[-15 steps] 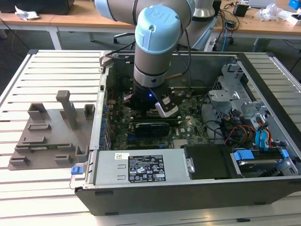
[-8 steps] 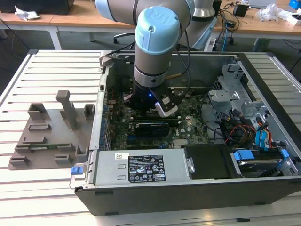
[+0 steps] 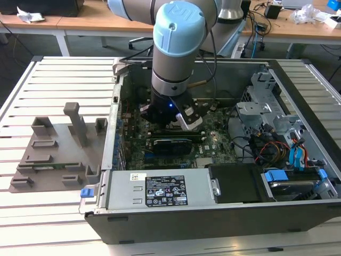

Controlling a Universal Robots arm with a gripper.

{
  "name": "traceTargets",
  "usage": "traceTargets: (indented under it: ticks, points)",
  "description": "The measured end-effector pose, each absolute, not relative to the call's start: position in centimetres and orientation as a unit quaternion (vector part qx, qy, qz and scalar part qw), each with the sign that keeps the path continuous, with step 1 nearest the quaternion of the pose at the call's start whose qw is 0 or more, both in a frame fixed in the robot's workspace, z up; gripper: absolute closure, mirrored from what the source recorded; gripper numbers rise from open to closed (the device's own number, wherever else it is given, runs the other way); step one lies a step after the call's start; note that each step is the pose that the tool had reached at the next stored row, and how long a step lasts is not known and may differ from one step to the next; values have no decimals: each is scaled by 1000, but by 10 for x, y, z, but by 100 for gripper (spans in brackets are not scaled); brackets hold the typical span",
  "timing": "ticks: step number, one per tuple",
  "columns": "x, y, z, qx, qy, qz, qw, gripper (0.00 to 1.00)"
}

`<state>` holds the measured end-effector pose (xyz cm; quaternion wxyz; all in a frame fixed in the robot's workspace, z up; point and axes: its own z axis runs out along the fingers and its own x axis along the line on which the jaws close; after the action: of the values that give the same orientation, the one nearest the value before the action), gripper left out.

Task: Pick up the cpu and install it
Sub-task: 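Install the second cpu locking lever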

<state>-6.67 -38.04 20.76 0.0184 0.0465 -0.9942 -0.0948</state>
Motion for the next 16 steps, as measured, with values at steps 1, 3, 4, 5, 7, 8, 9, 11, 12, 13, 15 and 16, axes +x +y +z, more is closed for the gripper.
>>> traceTargets:
  ticks: [1, 3, 4, 5, 7, 8, 9, 11, 12, 13, 15, 16]
  points:
    - [-64, -378, 208, 46, -994, -93, 19, 89]
    - [-58, -373, 208, 46, -995, -89, 20, 89]
    - [-54, -370, 208, 46, -995, -86, 21, 89]
    - [-52, -368, 208, 46, -995, -85, 21, 89]
    - [-46, -363, 208, 46, -995, -82, 23, 89]
    - [-43, -361, 208, 46, -995, -80, 24, 89]
    - [-40, -357, 208, 46, -996, -78, 25, 89]
    - [-33, -349, 208, 45, -996, -71, 28, 89]
    - [-30, -346, 208, 45, -996, -68, 29, 89]
    - [-28, -344, 208, 45, -996, -66, 30, 89]
    - [-24, -338, 208, 45, -997, -61, 32, 89]
    - [-22, -336, 208, 45, -997, -59, 33, 89]
